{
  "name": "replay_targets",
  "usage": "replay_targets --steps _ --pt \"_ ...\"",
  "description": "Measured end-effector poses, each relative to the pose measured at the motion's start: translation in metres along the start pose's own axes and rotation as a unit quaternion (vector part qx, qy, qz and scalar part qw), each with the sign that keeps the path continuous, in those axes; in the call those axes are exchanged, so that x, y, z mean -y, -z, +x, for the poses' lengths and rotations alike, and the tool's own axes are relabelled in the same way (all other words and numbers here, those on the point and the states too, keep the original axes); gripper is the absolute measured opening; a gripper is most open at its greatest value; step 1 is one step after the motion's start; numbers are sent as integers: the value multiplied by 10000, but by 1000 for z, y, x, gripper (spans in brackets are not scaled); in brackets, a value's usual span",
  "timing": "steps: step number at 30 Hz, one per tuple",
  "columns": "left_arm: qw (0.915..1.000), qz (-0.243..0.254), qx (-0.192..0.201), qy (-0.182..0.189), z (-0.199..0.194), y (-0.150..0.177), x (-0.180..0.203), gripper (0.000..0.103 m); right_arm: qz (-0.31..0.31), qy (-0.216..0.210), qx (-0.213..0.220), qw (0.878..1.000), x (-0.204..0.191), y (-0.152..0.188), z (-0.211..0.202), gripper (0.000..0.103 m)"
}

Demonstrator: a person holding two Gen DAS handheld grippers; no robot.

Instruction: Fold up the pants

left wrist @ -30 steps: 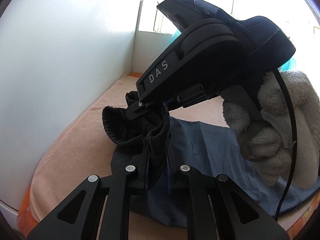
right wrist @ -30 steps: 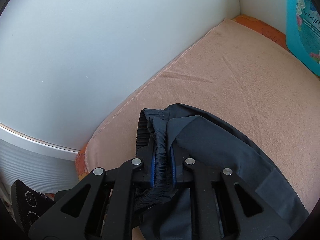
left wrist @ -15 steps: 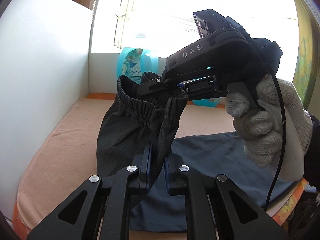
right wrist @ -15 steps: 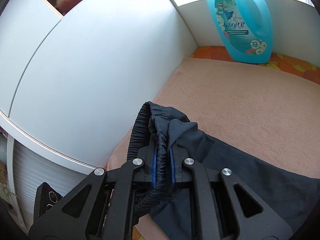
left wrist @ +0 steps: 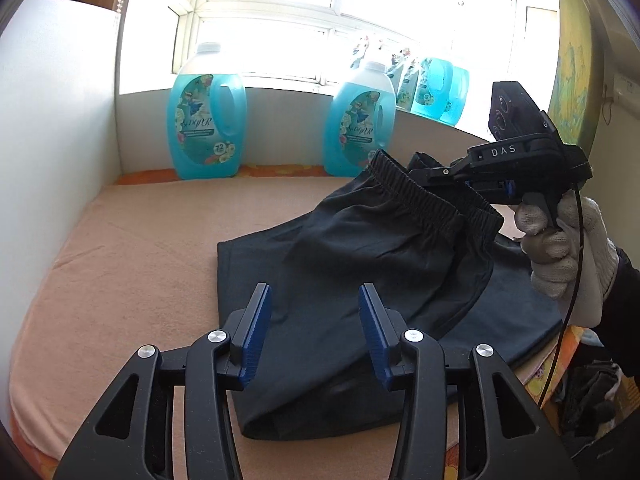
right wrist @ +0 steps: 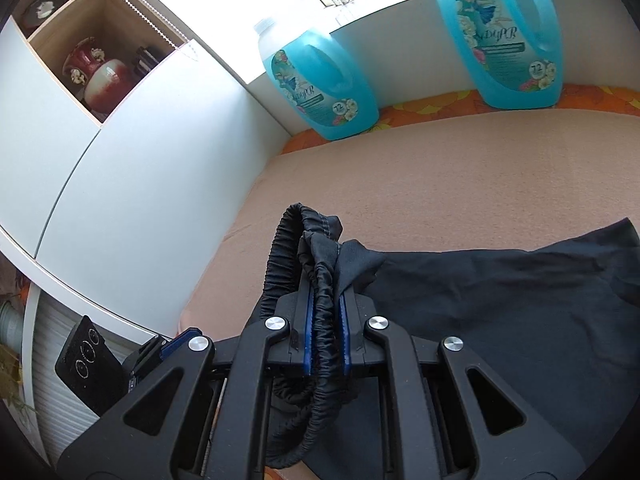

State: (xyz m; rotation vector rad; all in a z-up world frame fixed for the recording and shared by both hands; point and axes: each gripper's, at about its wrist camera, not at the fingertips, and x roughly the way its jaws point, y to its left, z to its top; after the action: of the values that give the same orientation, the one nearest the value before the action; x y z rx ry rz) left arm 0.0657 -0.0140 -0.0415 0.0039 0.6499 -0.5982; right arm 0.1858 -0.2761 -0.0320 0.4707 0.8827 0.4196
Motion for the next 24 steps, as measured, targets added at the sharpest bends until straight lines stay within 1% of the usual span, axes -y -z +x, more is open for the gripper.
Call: replay_targets --steps 2,6,8,9,11,15,17,20,23,24 --pt "9999 25 -101 70 7 -3 2 43 77 121 96 9999 14 7 -17 11" --pt "9991 122 -336 230 33 -6 6 43 336 288 163 9989 44 21 -36 11" --pt "9979 175 -519 353 44 -3 13 43 482 359 184 9980 58 26 -42 11" --pt "9972 244 -608 348 49 0 17 43 543 379 193 9976 64 28 -44 11" --pt "9957 388 -793 279 62 5 24 43 630 434 199 9969 73 33 -46 11" --pt "9913 617 -1123 287 75 15 37 43 795 497 158 9955 90 44 -47 11" --pt "9889 739 -1262 276 81 20 41 43 860 447 89 9953 98 49 -45 11" --pt "9856 855 -1430 276 92 26 43 43 906 591 -78 9941 108 56 -36 11" --pt "9839 959 -1482 263 96 31 45 43 1049 748 -246 9914 123 61 -31 16" --pt "9841 962 -1470 268 96 31 45 43 1126 697 -244 9909 127 62 -32 20"
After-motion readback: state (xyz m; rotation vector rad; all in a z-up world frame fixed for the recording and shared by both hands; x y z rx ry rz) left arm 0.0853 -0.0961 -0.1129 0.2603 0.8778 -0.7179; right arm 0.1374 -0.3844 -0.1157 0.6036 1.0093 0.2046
